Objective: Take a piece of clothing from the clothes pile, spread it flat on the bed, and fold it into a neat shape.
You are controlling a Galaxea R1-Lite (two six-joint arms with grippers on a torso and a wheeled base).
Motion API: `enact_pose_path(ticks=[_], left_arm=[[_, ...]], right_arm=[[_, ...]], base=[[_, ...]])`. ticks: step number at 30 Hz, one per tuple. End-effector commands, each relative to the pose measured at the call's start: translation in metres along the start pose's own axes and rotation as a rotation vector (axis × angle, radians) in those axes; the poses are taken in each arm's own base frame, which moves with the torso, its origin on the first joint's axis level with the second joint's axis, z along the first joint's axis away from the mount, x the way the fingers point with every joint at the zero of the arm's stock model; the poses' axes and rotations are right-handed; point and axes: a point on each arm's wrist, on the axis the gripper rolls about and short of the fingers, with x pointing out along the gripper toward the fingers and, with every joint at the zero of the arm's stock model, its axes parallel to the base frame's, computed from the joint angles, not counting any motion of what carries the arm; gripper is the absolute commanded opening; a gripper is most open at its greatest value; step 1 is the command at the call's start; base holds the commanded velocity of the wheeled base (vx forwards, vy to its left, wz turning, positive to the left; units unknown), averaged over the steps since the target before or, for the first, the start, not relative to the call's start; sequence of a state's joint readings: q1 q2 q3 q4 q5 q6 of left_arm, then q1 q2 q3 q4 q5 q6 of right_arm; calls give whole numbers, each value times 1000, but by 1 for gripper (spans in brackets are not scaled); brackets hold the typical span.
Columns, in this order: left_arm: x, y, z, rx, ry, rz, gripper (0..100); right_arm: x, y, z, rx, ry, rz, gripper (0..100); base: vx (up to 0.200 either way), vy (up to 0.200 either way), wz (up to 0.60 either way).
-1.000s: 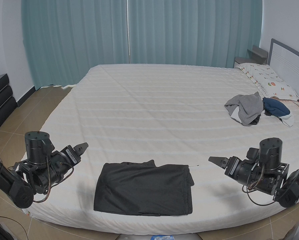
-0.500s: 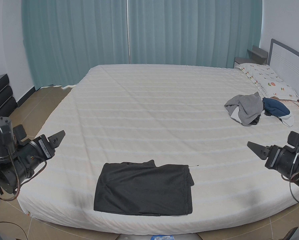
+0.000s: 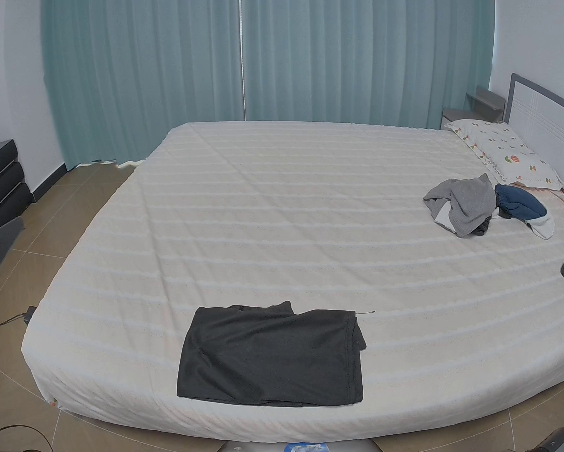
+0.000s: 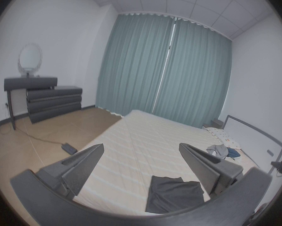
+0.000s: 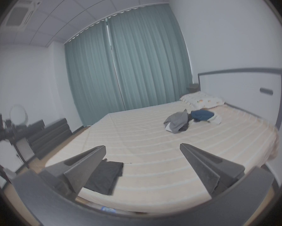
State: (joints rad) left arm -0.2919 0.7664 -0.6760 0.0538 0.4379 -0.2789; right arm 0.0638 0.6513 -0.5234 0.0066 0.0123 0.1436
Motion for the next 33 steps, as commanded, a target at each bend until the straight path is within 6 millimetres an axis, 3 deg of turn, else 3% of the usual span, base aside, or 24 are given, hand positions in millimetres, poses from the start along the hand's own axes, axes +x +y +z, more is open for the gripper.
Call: enact_pose_path(ticks=[1, 10, 15, 24, 28, 33], left_arm=[[-50, 26, -2, 30, -110, 52, 100], [-84, 42, -14, 78, -186, 114, 100], [-108, 50, -33, 143, -246, 177, 100], [-116, 58, -70, 217, -221, 241, 100], [-118, 61, -90, 238, -154, 280, 100], [-126, 63, -97, 237, -201, 288, 100]], right_arm=[[-45, 0, -7, -98, -121, -11, 100], [-57, -1, -19, -136, -112, 37, 100], [-71, -4, -39, -159, -84, 29, 100], [-90, -8, -66, -205, -60, -126, 100], [-88, -14, -94, -216, -48, -113, 100], [-94, -12, -105, -250, -92, -152, 100]], base=[[0, 0, 0], [0, 0, 0], [0, 0, 0], [0, 0, 0], [0, 0, 0], [0, 0, 0]])
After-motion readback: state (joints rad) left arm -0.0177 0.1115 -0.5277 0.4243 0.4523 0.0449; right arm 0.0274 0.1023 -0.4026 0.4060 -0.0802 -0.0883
